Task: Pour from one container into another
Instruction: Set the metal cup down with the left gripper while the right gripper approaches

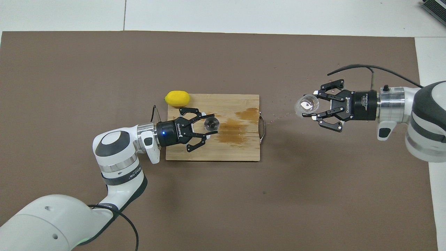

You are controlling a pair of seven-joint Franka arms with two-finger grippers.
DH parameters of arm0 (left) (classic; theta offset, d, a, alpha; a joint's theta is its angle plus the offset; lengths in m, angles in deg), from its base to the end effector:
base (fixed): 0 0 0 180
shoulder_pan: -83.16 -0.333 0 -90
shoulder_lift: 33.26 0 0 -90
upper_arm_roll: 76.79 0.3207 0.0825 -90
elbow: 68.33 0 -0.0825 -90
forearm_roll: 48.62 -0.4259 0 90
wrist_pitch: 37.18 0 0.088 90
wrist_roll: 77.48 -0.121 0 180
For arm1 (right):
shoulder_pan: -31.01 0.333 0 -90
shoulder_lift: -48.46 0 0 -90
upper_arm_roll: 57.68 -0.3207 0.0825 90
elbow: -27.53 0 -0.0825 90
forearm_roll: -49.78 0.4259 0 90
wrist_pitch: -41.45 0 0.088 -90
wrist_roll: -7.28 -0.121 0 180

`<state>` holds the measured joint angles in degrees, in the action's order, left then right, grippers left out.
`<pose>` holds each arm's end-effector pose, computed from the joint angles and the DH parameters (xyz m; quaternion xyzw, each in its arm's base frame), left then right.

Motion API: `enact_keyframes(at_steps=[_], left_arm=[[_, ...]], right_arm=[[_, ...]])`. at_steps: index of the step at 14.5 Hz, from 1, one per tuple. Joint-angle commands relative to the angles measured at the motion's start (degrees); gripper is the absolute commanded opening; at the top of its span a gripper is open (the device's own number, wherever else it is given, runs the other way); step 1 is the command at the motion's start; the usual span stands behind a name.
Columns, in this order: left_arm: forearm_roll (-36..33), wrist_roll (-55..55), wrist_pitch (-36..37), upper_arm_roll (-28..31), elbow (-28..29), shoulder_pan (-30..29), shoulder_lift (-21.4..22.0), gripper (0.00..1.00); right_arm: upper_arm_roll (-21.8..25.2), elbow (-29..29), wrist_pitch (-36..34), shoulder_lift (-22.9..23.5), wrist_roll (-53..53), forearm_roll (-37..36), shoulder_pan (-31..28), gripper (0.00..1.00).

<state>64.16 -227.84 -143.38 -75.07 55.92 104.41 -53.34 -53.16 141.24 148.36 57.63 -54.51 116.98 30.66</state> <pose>0.5378 -0.2805 0.2318 0.5258 -0.4827 0.5413 0.4444 0.6211 0.0317 0.3796 -0.5638 0.6498 0.3372 0.3823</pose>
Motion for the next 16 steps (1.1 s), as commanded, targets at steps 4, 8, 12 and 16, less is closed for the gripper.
enact_keyframes(at_steps=[4,8,12,16], left_arm=[[1.48,-2.75,-1.11,0.66,-0.59,0.56,-1.28,0.37],[1.56,-2.75,-2.16,0.57,-0.41,0.55,-1.36,1.0],[1.57,-2.31,-2.08,0.57,-0.59,0.03,-1.28,1.0],[0.69,-1.08,-0.24,0.66,-0.94,-2.77,-0.49,1.0]], right_arm=[[-0.39,1.07,1.37,-1.17,-0.78,0.04,0.26,0.0],[-0.3,0.89,1.98,-1.35,-1.48,0.04,1.4,0.0],[-0.3,0.63,2.86,-1.35,-2.98,0.04,2.72,0.0],[0.05,0.45,3.56,-1.52,-4.91,0.12,4.82,0.0]])
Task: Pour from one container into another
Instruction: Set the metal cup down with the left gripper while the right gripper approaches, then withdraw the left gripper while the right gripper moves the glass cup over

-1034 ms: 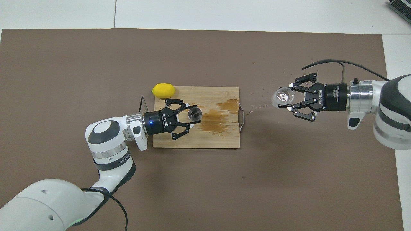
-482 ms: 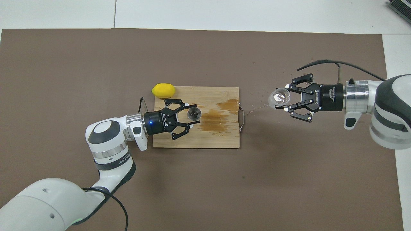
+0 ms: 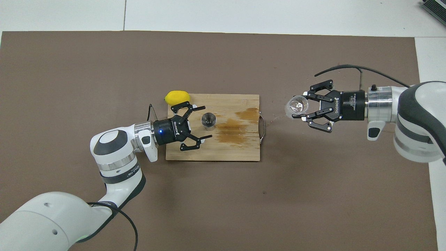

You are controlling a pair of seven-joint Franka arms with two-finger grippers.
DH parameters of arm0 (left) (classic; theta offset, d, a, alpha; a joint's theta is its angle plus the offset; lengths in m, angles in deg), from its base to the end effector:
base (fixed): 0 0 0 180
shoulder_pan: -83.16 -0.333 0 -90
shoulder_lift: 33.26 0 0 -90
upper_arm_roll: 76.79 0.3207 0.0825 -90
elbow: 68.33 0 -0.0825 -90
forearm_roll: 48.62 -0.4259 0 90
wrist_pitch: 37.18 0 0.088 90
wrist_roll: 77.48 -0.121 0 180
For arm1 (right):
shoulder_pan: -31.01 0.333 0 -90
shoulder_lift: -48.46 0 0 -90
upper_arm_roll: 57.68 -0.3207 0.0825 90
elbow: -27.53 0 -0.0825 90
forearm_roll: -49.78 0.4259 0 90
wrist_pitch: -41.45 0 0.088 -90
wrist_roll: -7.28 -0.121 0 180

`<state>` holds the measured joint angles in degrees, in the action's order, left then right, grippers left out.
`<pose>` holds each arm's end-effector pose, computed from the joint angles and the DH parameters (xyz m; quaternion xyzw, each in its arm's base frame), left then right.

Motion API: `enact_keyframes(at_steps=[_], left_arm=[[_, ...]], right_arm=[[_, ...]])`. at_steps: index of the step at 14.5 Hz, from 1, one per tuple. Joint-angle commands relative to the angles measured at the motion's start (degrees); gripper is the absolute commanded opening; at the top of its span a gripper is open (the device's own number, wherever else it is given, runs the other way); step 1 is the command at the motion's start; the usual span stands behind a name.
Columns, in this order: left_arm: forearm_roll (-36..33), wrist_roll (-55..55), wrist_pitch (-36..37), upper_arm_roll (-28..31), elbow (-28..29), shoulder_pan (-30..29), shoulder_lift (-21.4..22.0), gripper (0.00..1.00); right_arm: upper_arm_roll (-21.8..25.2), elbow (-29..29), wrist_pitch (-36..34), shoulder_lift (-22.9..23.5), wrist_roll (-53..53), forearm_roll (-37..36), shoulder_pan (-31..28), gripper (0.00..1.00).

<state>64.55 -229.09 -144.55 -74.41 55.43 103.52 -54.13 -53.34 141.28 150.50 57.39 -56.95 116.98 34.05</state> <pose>0.5483 -0.2642 0.2251 0.5369 -0.4808 0.5489 0.4234 0.6212 0.0660 0.3817 -0.5673 0.6523 0.3405 0.3697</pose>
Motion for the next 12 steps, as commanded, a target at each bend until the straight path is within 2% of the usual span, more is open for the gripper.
enact_keyframes(at_steps=[1,7,12], left_arm=[[-0.14,0.43,1.55,0.17,-0.02,-2.77,0.74,1.0],[-11.98,6.31,8.04,0.26,2.09,-11.73,3.99,1.0],[-27.27,14.48,13.15,0.52,2.18,-21.48,8.38,1.0]], right_arm=[[0.15,0.41,2.82,-1.28,-3.09,0.12,2.31,0.0],[0.32,-0.82,8.54,-1.11,-7.05,0.12,8.46,0.0],[0.23,-0.82,15.66,-0.84,-8.63,0.12,14.88,0.0]])
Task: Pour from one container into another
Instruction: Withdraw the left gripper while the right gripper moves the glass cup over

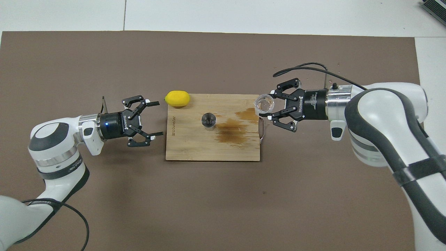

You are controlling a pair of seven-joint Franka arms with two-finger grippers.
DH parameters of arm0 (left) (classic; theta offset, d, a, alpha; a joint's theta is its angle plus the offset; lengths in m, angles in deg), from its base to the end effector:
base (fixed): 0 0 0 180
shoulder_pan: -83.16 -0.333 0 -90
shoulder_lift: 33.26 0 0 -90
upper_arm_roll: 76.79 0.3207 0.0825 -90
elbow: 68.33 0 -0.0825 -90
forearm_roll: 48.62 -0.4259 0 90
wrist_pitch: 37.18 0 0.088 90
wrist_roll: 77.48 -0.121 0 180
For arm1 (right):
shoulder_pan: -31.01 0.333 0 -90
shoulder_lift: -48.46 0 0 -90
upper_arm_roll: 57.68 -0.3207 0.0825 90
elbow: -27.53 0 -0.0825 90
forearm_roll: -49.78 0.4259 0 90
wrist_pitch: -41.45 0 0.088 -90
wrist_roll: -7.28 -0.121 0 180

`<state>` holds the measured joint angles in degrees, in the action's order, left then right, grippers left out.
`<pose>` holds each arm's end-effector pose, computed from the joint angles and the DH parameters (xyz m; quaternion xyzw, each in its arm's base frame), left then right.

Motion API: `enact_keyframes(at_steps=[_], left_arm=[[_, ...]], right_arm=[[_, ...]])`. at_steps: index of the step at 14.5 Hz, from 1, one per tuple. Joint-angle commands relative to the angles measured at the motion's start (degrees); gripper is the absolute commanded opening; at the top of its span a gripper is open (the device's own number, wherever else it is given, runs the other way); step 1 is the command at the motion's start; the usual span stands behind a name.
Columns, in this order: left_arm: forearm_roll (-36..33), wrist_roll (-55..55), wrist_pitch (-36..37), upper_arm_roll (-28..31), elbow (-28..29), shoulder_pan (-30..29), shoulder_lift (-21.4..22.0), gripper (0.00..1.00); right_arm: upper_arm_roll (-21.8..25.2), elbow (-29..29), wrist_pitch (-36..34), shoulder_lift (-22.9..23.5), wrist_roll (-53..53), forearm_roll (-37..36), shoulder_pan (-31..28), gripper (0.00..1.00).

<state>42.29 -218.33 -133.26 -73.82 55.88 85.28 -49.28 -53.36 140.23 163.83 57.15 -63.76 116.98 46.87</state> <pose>0.5706 -0.1027 0.2665 0.5410 -0.5000 0.5031 0.4518 0.6207 0.1798 0.3952 -0.5807 0.6680 0.3003 0.3554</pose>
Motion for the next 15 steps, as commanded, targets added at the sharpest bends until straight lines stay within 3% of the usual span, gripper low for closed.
enact_keyframes(at_steps=[1,4,8,15], left_arm=[[-9.3,5.74,1.95,0.02,1.48,-6.05,4.84,1.0],[-21.79,11.46,5.46,0.02,-0.1,-13.7,9.42,1.0],[-34.79,18.49,5.38,0.11,-2.74,-17.4,13.99,1.0],[-58.89,26.76,-0.68,0.02,-11.43,-18.56,16.19,1.0]], right_arm=[[0.33,0.15,3.38,-0.43,-2.51,-0.23,3.64,0.0],[0.33,-0.55,6.81,0.18,-6.11,-3.3,7.42,0.0],[0.42,-1.25,8.57,1.15,-8.4,-5.14,9.54,0.0],[0.6,-3.1,10.86,3.09,-12.97,-11.03,12.27,0.0]])
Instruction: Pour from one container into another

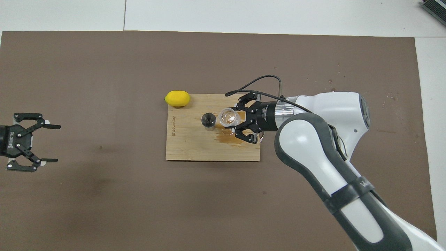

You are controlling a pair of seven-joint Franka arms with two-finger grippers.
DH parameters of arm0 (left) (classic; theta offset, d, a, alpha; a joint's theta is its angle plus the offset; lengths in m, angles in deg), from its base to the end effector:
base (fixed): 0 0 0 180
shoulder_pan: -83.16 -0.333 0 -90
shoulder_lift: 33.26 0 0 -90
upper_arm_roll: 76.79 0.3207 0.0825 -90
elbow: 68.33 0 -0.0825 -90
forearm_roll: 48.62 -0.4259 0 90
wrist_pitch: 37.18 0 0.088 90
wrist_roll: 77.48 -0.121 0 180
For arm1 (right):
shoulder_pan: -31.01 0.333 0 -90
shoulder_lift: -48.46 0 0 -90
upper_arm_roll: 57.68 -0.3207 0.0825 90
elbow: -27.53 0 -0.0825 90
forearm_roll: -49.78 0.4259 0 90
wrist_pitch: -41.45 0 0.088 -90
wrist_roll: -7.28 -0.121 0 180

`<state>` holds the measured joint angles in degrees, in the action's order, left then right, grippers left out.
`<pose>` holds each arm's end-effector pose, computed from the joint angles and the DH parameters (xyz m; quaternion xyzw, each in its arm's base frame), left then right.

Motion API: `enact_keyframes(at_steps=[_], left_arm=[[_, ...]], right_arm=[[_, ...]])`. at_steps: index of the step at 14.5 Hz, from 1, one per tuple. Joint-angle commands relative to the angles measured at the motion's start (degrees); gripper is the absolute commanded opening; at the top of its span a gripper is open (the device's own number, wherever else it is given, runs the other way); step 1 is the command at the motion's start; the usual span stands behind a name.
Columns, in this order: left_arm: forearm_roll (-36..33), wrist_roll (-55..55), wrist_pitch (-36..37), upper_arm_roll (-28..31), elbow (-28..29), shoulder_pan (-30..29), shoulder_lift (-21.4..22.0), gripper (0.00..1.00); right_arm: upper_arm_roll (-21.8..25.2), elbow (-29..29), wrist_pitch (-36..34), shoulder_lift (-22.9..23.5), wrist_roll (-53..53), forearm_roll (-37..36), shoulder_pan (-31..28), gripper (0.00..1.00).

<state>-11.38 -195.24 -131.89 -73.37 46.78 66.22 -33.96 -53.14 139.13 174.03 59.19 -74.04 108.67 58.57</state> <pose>0.5436 0.1285 0.4177 0.6781 -0.6445 0.2254 0.2720 0.5973 0.2831 0.3833 -0.6152 0.6839 0.2542 0.2987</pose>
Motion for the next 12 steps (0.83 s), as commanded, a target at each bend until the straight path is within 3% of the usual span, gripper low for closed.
enact_keyframes(at_steps=[1,6,12], left_arm=[[-6.72,4.8,-2.41,-0.34,-2.78,0.68,1.05,1.0],[-13.66,18.66,-5.56,-0.87,-3.23,2.35,4.74,1.0],[-23.86,44.94,-6.98,-0.95,-4.19,8.06,8.69,1.0]], right_arm=[[0.38,-2.35,0.75,1.22,-3.66,-3.95,0.56,0.0],[0.38,-5.87,0.84,3.5,-8.58,-7.29,1.35,0.0],[0.56,-7.89,0.75,4.82,-11.57,-10.81,2.23,0.0]])
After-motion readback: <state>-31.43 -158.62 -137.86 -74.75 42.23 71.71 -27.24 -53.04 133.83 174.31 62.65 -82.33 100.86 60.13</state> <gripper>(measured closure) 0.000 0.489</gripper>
